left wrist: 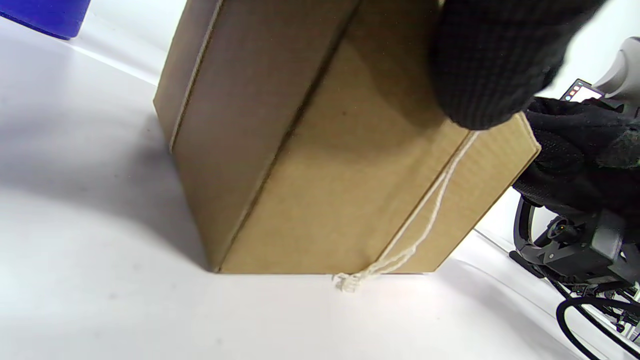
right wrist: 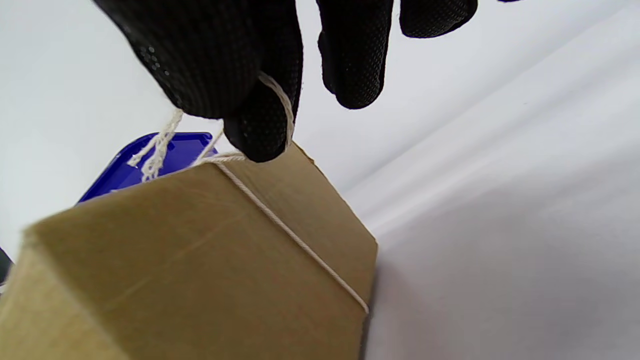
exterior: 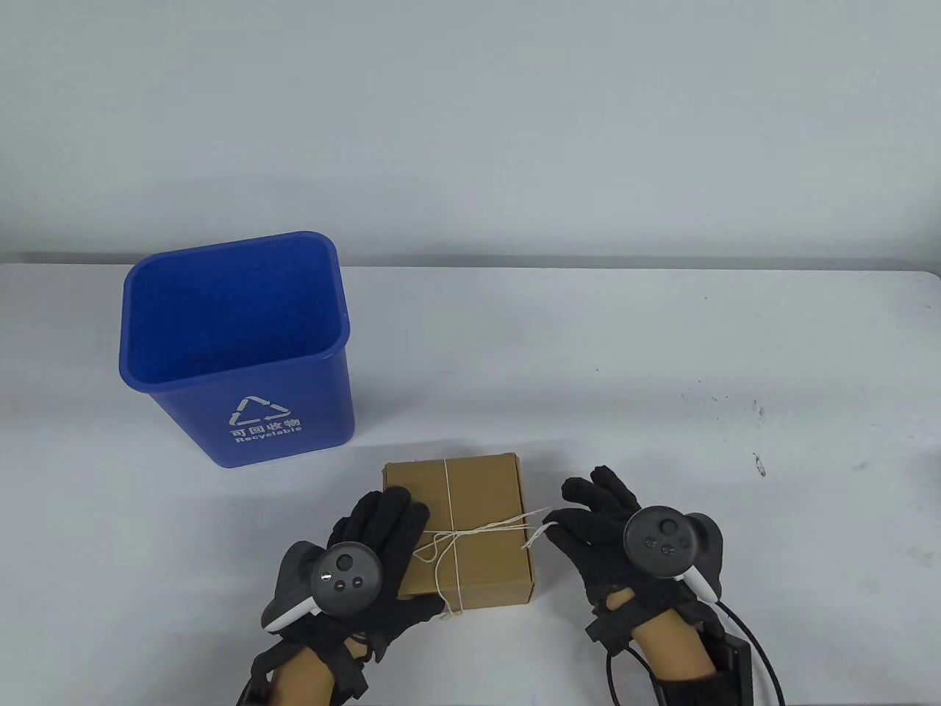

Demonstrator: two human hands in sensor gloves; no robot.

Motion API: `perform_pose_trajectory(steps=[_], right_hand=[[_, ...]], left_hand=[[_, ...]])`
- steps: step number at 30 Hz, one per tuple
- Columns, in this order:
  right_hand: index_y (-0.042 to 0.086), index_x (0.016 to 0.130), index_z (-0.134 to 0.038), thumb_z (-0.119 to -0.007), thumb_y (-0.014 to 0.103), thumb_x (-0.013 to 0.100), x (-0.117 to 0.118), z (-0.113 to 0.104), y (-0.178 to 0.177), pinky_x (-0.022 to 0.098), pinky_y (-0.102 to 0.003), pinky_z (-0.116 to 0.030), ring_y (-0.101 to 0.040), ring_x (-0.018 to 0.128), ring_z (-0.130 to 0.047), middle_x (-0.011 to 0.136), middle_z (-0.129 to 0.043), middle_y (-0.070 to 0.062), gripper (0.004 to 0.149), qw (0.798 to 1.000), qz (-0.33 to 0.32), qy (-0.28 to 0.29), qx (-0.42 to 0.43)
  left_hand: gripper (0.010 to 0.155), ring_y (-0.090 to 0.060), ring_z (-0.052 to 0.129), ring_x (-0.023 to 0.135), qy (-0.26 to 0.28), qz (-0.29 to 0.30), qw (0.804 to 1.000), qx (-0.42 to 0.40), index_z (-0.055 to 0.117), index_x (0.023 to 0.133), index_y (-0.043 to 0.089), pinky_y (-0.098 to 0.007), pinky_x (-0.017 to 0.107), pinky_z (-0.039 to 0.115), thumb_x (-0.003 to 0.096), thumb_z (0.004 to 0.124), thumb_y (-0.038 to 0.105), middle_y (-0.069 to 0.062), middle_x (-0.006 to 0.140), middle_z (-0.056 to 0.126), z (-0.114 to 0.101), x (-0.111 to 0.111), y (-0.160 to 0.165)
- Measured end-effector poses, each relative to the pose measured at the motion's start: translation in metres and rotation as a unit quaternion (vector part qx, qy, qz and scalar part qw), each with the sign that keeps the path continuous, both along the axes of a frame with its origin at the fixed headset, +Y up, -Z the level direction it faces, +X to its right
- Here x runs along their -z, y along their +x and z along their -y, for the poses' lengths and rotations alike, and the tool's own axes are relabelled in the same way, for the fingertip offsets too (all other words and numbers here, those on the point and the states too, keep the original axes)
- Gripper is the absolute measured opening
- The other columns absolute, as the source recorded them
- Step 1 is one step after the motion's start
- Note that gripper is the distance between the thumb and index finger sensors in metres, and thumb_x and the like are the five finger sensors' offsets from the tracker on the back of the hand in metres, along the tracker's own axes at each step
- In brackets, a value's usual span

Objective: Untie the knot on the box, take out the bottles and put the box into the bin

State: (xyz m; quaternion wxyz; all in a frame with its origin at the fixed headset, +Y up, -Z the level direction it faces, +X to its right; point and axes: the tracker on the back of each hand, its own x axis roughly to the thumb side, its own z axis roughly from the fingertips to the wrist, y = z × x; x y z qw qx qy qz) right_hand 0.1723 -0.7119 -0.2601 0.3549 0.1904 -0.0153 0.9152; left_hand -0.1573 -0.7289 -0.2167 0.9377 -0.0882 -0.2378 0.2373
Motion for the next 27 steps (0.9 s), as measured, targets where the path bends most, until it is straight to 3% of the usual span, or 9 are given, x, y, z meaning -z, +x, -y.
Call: perform_pose_trajectory(steps=[27], right_hand=[[0.019,0.075,-0.092,-0.075,0.038,0.049,0.020,0.027,0.025,0.062,-0.074,-0.037,-0.059,0.095,-0.041,0.102,-0.064,-0.018,0.036,0.993,0.049,-0.097,-0.049]], left_hand=[[0.105,-0.056,0.010,0.109,-0.002,-0.001,1.000,-0.003,0.008,0.114,0.028,-0.079,0.073,0.022,0.0456,0.080,0.064,-0.005,0.116,-0.005,0.002,0.000,0.000]])
